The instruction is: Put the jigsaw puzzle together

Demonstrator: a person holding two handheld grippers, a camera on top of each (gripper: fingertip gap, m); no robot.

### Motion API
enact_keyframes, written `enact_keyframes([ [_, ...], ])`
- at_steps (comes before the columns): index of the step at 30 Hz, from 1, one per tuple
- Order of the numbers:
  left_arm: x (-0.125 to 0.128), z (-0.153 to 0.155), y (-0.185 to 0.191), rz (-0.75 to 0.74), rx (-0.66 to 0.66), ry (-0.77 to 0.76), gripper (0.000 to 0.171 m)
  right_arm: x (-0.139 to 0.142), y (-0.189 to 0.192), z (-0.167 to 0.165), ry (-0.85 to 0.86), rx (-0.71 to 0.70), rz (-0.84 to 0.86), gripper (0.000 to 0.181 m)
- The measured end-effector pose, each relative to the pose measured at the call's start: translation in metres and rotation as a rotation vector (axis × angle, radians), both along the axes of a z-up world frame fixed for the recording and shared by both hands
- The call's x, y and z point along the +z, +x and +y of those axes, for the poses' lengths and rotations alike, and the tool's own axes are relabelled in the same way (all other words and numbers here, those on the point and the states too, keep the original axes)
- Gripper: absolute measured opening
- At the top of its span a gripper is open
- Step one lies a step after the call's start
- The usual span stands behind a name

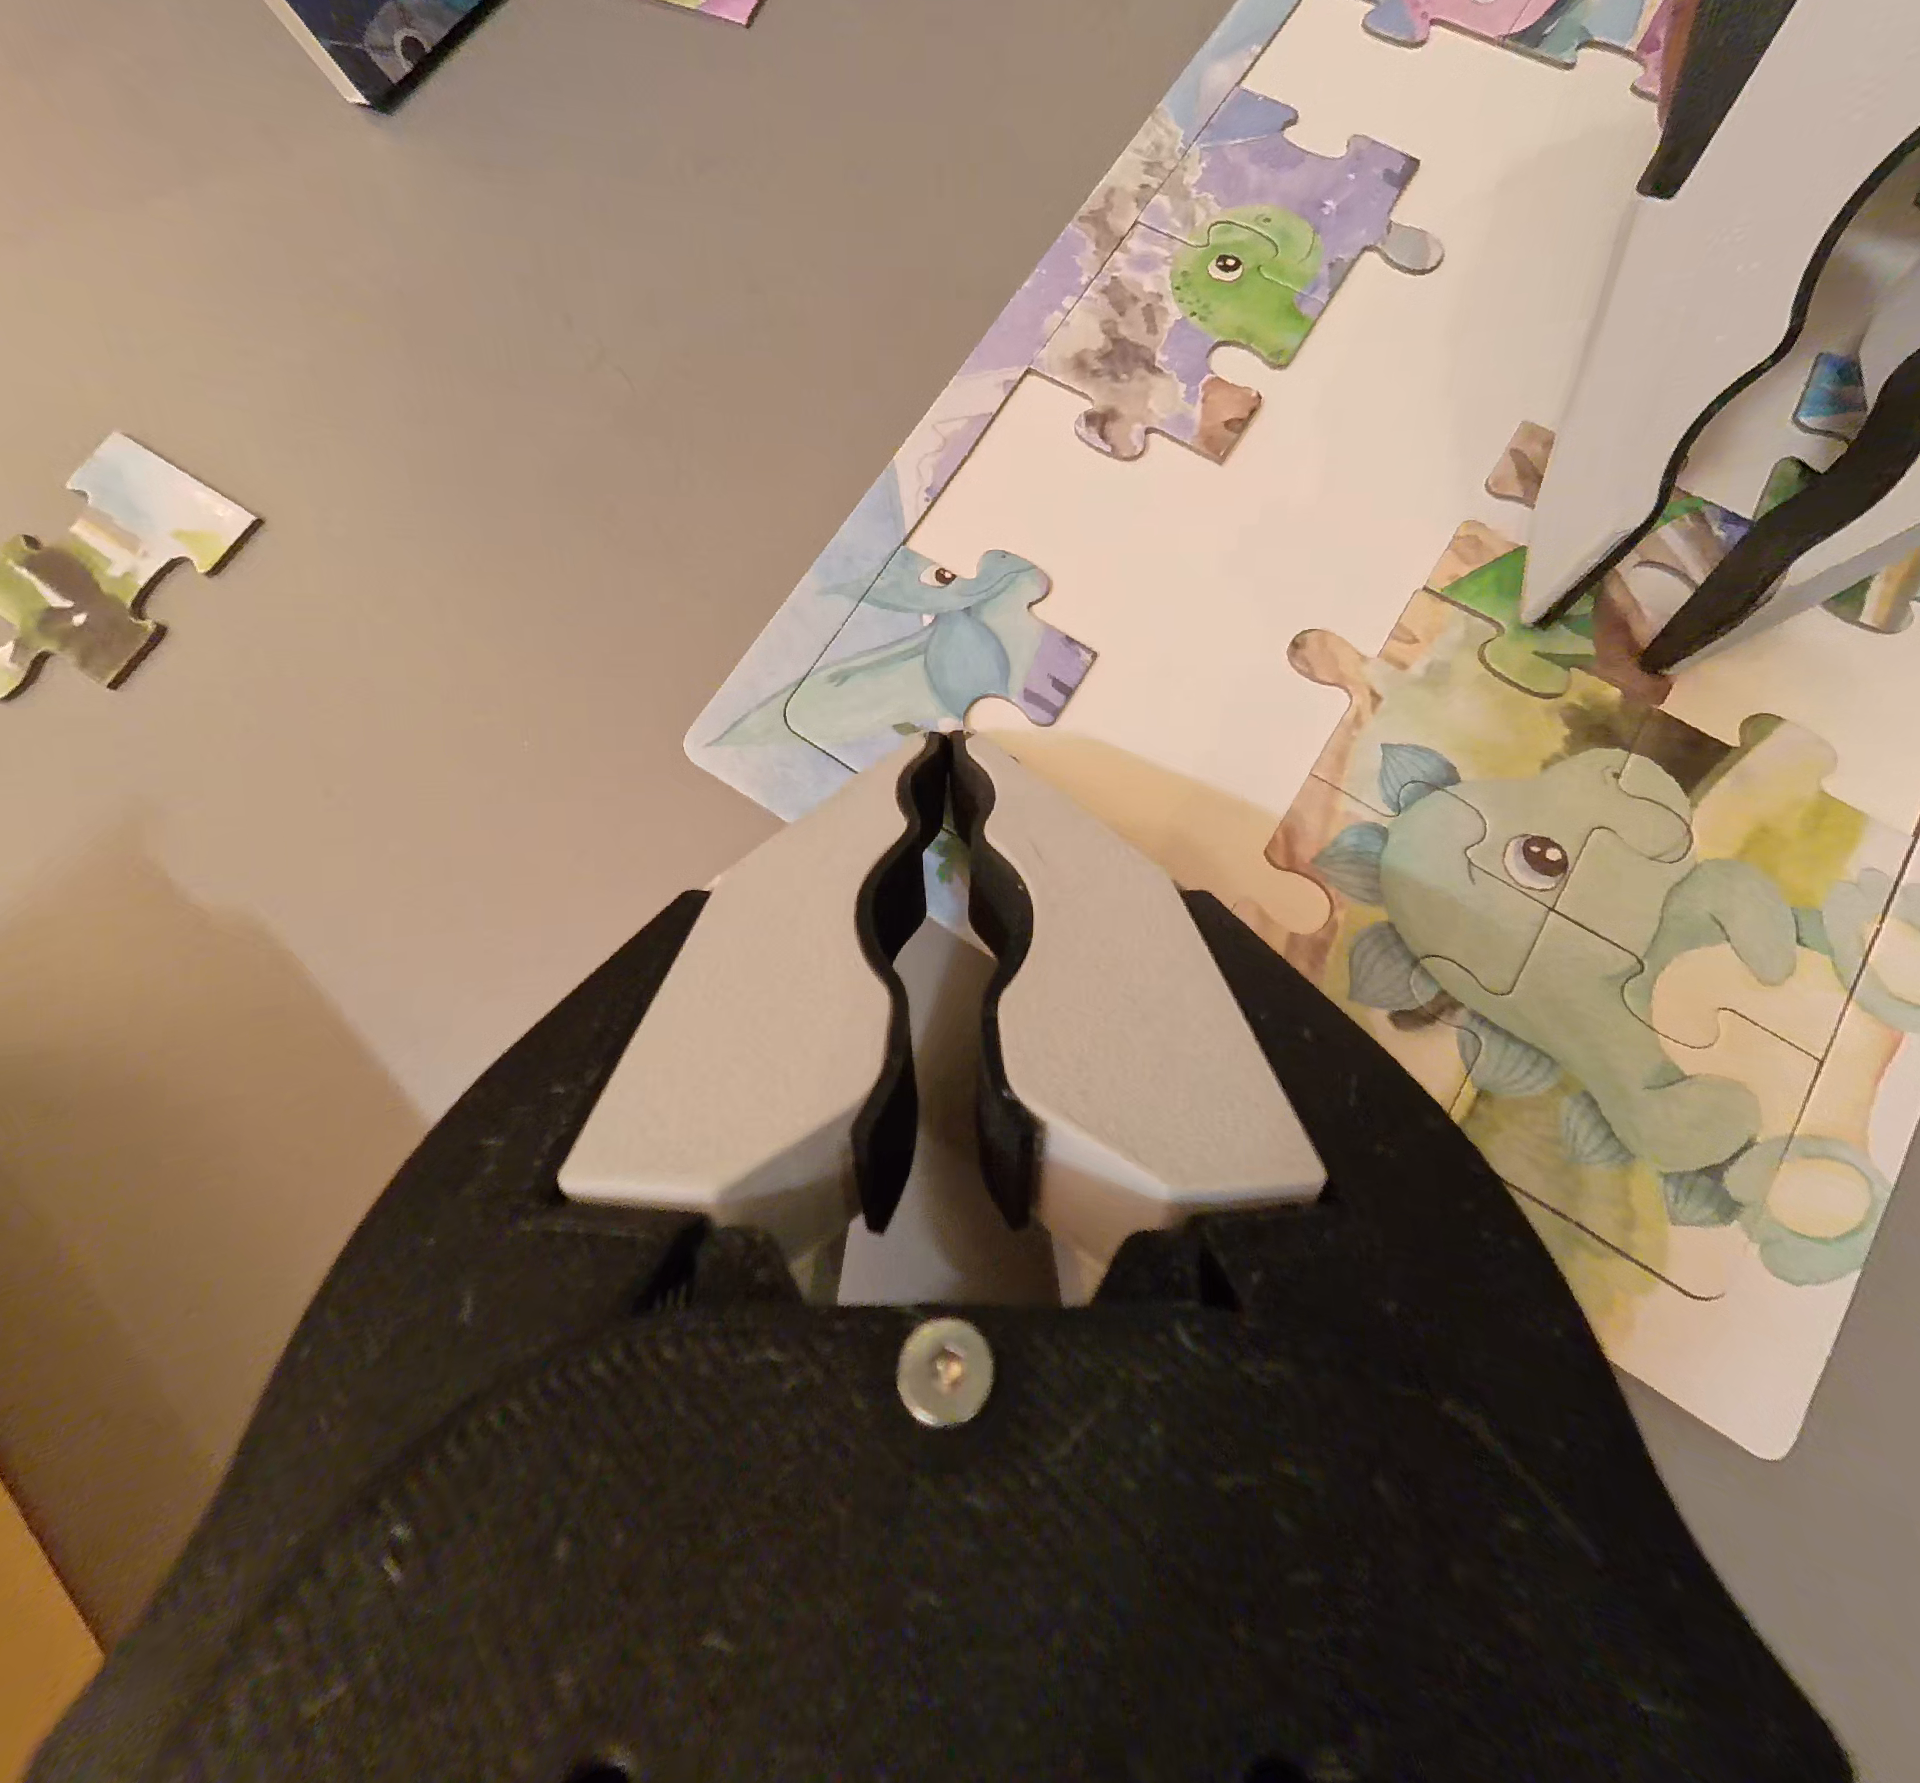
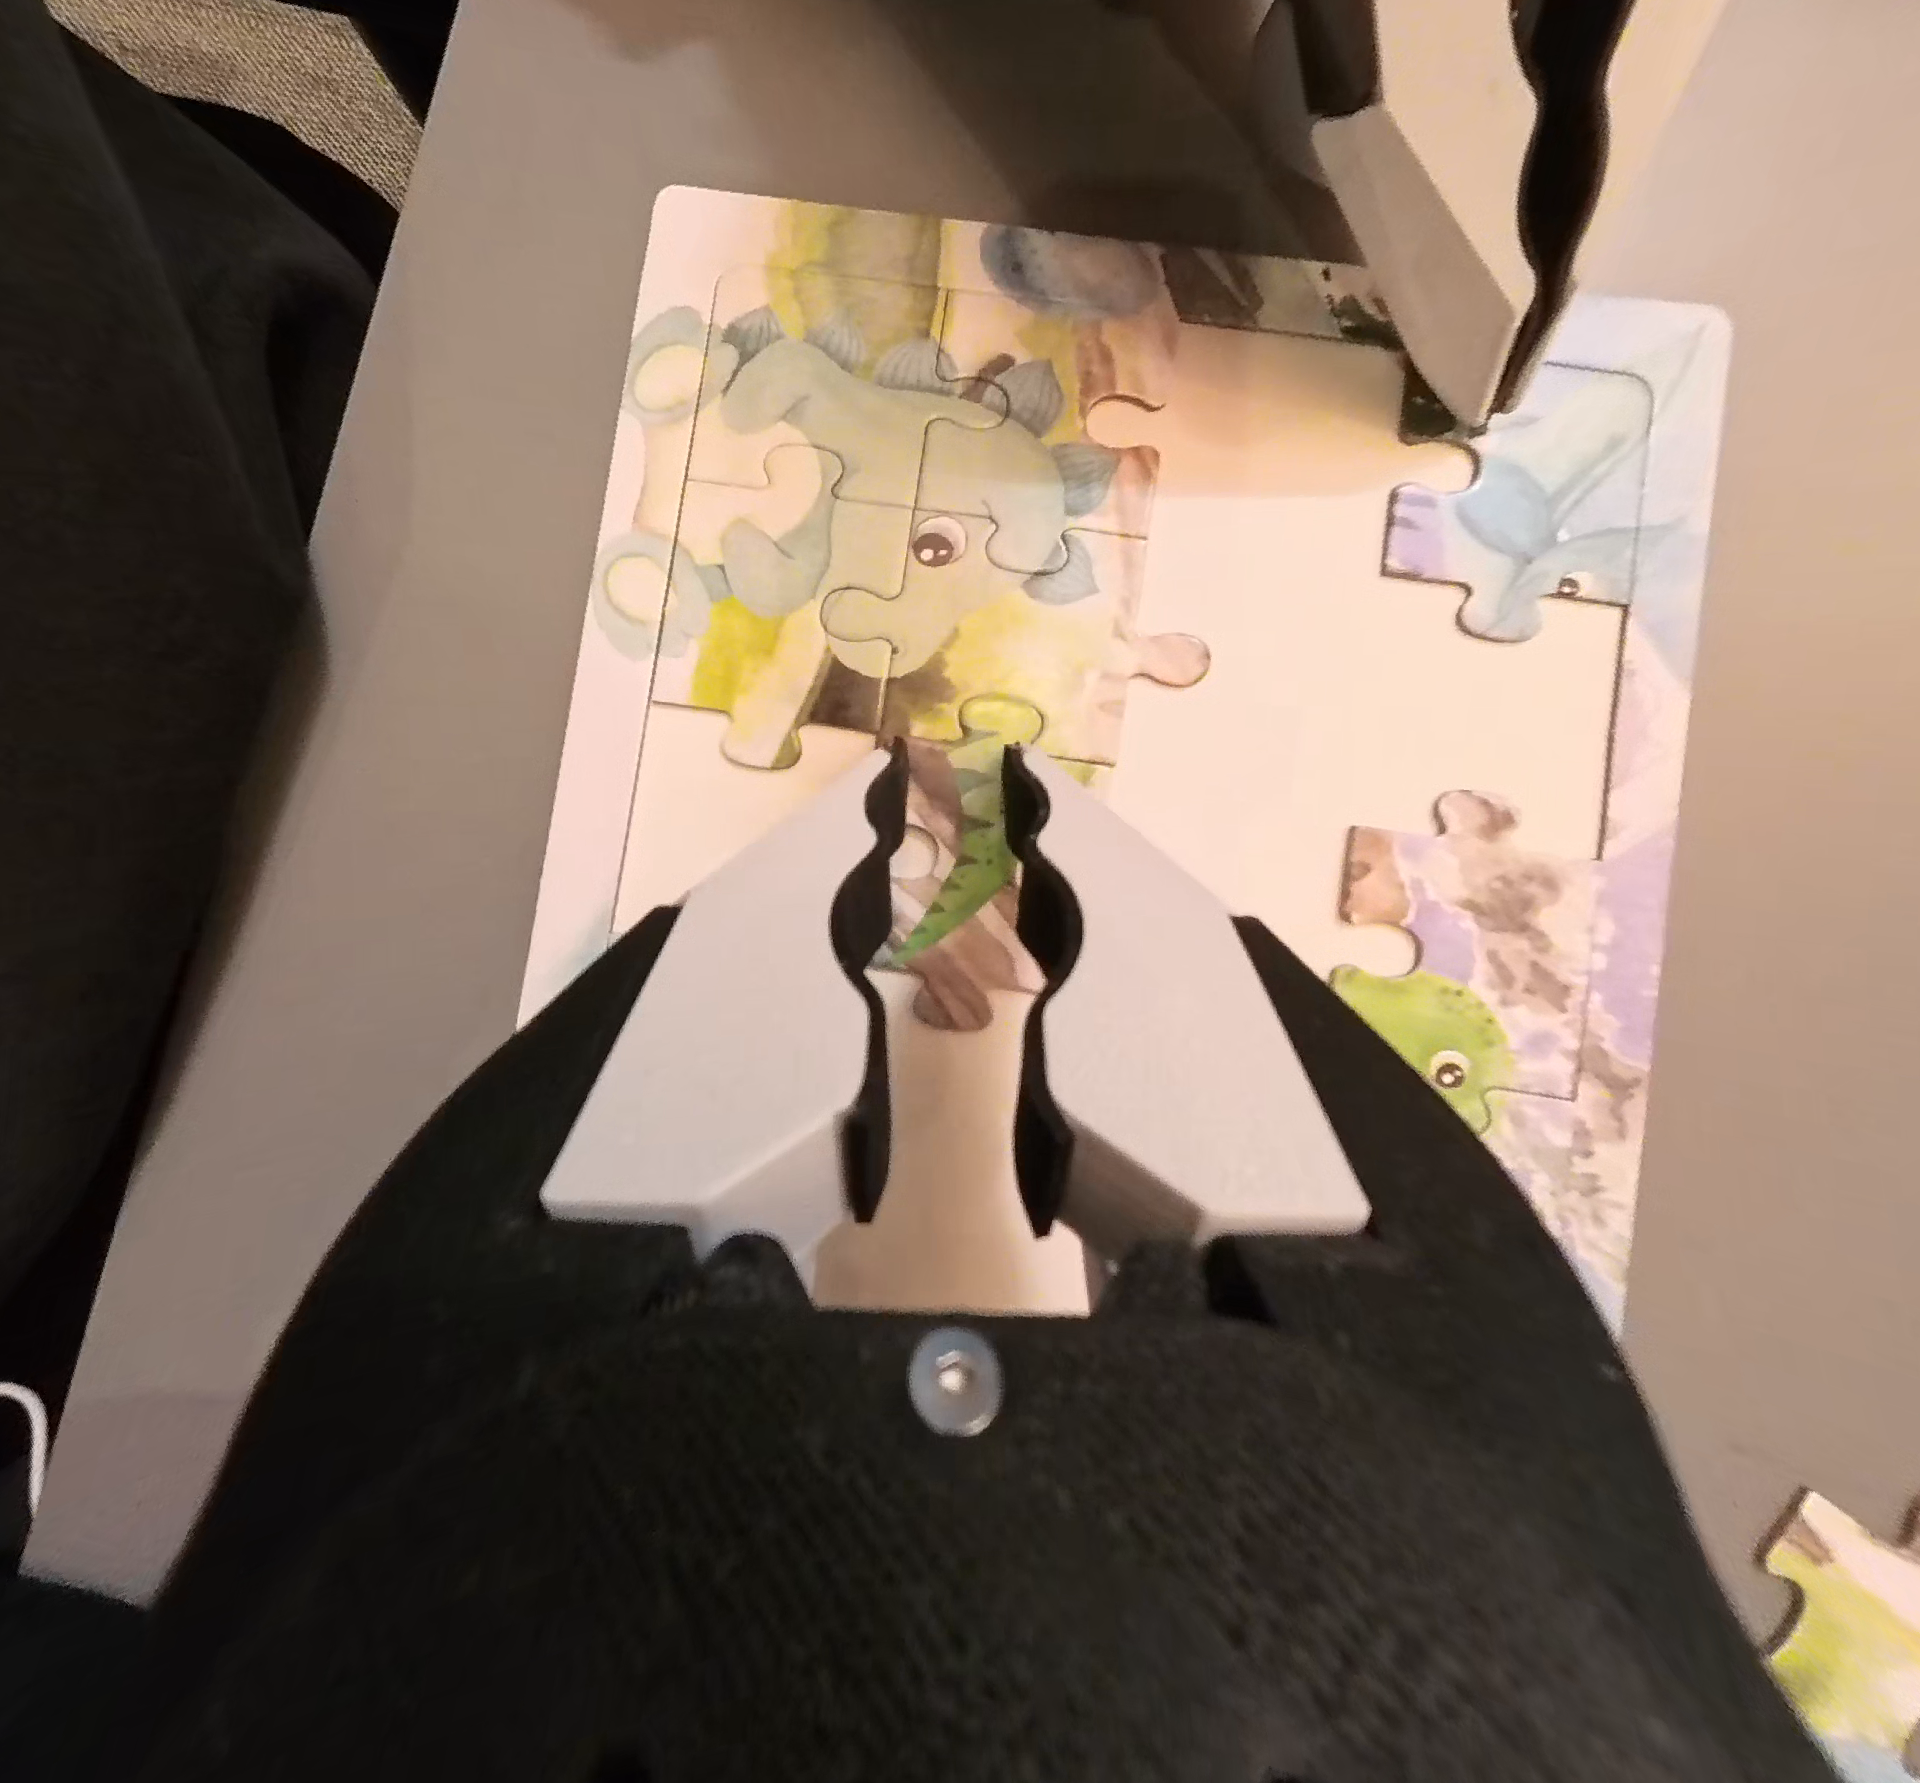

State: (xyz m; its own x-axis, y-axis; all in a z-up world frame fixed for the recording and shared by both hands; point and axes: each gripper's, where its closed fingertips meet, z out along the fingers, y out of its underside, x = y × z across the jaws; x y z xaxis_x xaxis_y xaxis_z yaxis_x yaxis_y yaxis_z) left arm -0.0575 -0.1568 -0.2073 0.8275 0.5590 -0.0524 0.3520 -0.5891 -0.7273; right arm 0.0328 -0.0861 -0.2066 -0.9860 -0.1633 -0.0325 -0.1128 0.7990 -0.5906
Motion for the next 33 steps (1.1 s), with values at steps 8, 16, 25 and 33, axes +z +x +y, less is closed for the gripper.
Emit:
enact_keyframes([
  [8,0.000,0.000,0.000,0.001,-0.001,-0.003,0.000,0.003,-0.003,0.000,-0.024,0.003,0.016,0.017],
  [16,-0.001,0.000,0.001,0.003,-0.003,-0.006,0.000,0.035,-0.038,0.018,-0.151,-0.149,0.067,0.026],
  [25,-0.001,0.000,0.001,0.001,-0.002,-0.005,0.000,-0.004,-0.018,0.018,0.031,-0.079,0.055,0.050],
  [33,-0.001,0.000,0.001,0.002,-0.003,-0.006,0.000,-0.004,-0.014,0.017,0.041,-0.063,0.036,0.018],
])
